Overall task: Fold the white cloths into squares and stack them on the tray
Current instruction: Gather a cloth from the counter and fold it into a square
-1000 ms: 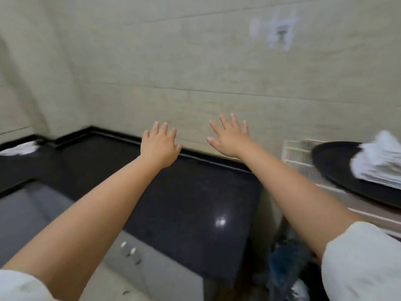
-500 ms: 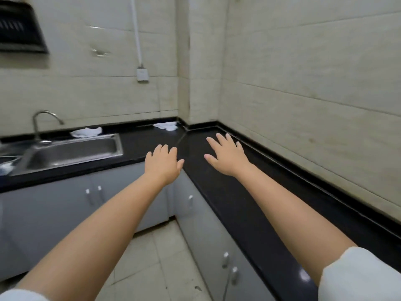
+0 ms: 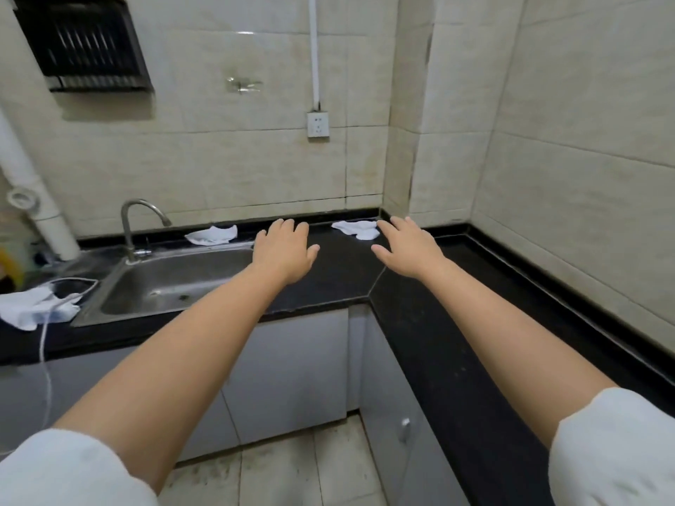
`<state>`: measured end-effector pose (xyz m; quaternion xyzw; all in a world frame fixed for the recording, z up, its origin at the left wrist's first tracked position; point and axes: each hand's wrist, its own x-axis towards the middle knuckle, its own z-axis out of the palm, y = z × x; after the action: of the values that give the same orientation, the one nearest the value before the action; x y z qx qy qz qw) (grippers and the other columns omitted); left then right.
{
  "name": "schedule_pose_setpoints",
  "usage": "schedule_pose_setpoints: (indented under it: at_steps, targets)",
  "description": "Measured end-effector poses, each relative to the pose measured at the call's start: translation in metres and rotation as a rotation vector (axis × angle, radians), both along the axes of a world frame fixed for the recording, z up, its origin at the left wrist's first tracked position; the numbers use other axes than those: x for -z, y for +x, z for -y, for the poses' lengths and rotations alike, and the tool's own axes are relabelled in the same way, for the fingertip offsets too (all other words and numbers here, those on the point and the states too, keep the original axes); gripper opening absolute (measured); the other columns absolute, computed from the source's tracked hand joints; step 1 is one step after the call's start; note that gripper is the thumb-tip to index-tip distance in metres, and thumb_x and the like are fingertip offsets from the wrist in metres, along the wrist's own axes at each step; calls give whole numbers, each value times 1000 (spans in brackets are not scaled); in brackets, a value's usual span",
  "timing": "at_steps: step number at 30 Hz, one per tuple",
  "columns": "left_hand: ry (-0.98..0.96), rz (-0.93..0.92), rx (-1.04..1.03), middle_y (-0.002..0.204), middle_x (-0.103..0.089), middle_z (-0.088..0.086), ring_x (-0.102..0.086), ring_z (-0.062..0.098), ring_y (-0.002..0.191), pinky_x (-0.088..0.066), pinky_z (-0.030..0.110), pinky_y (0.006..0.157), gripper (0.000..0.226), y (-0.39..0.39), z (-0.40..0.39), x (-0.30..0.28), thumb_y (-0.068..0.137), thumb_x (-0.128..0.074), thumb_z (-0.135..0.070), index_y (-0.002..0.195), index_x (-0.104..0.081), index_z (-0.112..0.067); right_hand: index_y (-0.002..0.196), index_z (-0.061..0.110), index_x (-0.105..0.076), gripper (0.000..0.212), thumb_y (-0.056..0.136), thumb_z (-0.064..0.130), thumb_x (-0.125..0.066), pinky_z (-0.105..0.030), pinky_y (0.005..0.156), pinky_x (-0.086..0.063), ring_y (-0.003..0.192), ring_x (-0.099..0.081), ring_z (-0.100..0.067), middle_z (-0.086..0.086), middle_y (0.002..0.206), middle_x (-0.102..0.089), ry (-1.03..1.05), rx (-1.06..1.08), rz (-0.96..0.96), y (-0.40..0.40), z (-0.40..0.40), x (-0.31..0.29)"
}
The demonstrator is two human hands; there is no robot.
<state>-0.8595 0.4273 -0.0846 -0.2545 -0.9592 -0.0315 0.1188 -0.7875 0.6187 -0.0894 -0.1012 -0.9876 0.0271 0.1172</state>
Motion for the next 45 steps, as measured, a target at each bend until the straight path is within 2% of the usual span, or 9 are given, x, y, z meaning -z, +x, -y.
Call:
schedule_pose_setpoints:
  at_steps: [7,17,24,28,33,36,39,43,45]
  targets:
    - [-25,33,-21,133,-46,11,-37,28,128,-35,43,101,45,-156,-18,30,96,-37,-39,131,-40,-10,138,16,-34,49,95,39,-40,-43,102,-36,132,-31,-26,-6,144,-35,38,6,92,-150,-35,36]
    - [-101,164,174,138,-41,12,-31,29,133,-32,43,105,47,-382,-103,83,97,-36,-39,134,-38,-10,138,11,-36,51,94,37,-42,-44,101,-41,128,-39,-29,-11,138,-43,-72,252,197,-342,-111,81]
    - [-151,318,289,136,-43,8,-34,26,131,-33,41,105,45,-464,-173,149,97,-37,-38,133,-40,-12,133,8,-46,47,94,35,-46,-36,97,-44,121,-50,-29,-14,131,-54,-366,443,251,-426,-179,146]
    - [-153,369,278,136,-44,8,-34,26,132,-35,41,105,43,-504,-204,178,97,-38,-38,131,-42,-12,118,3,-57,38,92,30,-49,-33,88,-44,113,-55,-31,-17,119,-62,-532,503,191,-491,-217,176]
    - [-167,433,220,137,-43,7,-36,24,131,-36,39,105,44,-552,-239,215,96,-39,-37,133,-40,-12,124,4,-51,42,89,26,-50,-31,80,-42,113,-54,-33,-17,126,-56,-716,632,173,-578,-258,223]
    - [-193,482,199,141,-40,6,-34,23,133,-34,37,106,45,-571,-255,236,97,-39,-36,135,-38,-12,125,7,-49,53,81,36,-56,-35,90,-45,114,-54,-31,-14,126,-56,-766,828,161,-617,-276,252]
    - [-219,538,187,147,-34,6,-28,22,138,-29,36,111,48,-584,-261,255,98,-38,-36,139,-34,-13,128,6,-45,62,81,45,-58,-40,101,-37,121,-49,-30,-14,131,-52,-634,910,185,-640,-286,276]
    - [-214,589,183,151,-30,5,-24,21,140,-27,36,115,50,-593,-260,270,98,-38,-36,142,-30,-14,122,8,-52,35,89,20,-51,-38,100,-35,118,-50,-30,-13,126,-54,-632,817,184,-648,-289,282]
    - [-182,587,195,150,-31,5,-26,21,139,-28,36,114,51,-597,-261,270,98,-38,-36,143,-30,-14,95,7,-59,10,89,11,-50,-34,85,-41,105,-56,-31,-17,108,-58,-640,616,112,-634,-286,279]
